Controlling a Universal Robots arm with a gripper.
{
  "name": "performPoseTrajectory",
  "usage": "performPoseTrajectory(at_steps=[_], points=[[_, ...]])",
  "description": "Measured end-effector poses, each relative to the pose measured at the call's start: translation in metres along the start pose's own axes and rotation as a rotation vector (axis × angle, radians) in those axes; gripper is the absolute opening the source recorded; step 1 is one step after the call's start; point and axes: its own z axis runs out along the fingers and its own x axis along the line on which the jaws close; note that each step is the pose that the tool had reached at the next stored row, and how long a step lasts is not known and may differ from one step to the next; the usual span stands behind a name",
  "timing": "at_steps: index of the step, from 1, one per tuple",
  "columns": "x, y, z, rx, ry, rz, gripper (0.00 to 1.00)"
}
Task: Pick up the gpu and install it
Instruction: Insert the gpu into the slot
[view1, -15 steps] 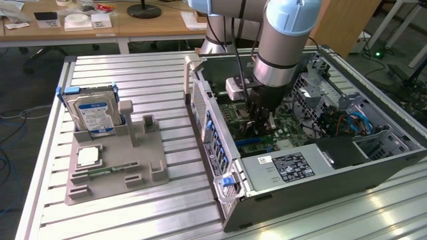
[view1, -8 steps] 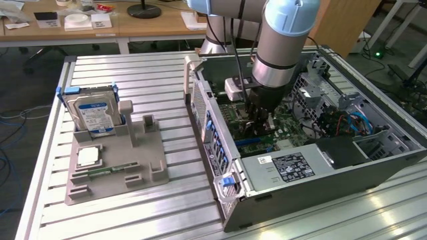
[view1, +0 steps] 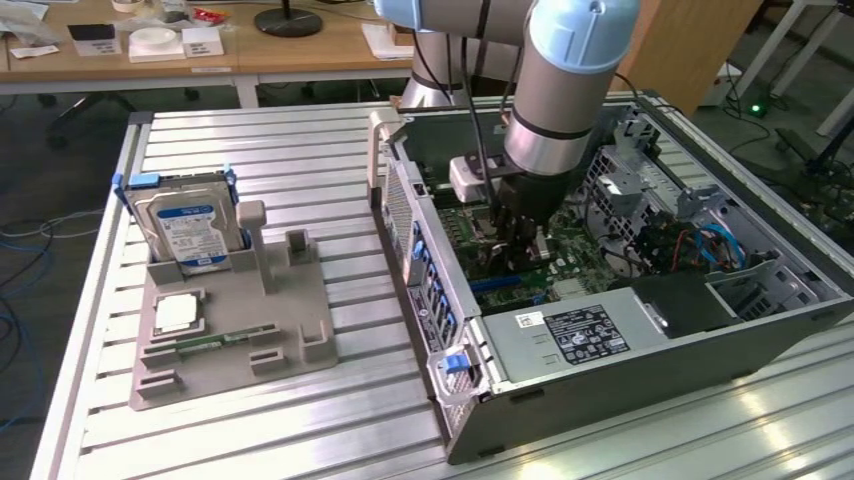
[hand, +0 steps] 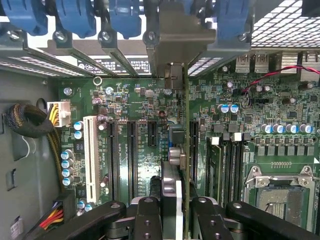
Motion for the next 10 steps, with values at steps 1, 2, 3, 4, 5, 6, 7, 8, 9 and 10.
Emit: performPoseTrajectory(at_steps=[1, 2, 3, 4, 5, 6, 7, 8, 9, 10], points=[[0.0000, 0.0000, 0.0002, 0.0000, 0.0001, 0.000, 0.28], [0.0000, 0.0000, 0.0004, -0.0001, 0.0001, 0.000, 0.28], [0.0000, 0.0000, 0.0007, 0.0000, 0.0001, 0.000, 0.28], [0.0000, 0.0001, 0.0010, 0.0000, -0.0001, 0.000, 0.28], [0.0000, 0.0001, 0.0013, 0.0000, -0.0001, 0.000, 0.28], [0.0000, 0.0001, 0.0013, 0.0000, 0.0001, 0.000, 0.28], [0.0000, 0.0001, 0.0013, 0.0000, 0.0001, 0.000, 0.28], [0.0000, 0.0001, 0.0013, -0.0001, 0.0001, 0.000, 0.28], [0.0000, 0.0001, 0.0013, 0.0000, 0.0001, 0.000, 0.28], [0.0000, 0.0001, 0.0013, -0.0002, 0.0001, 0.000, 0.28]])
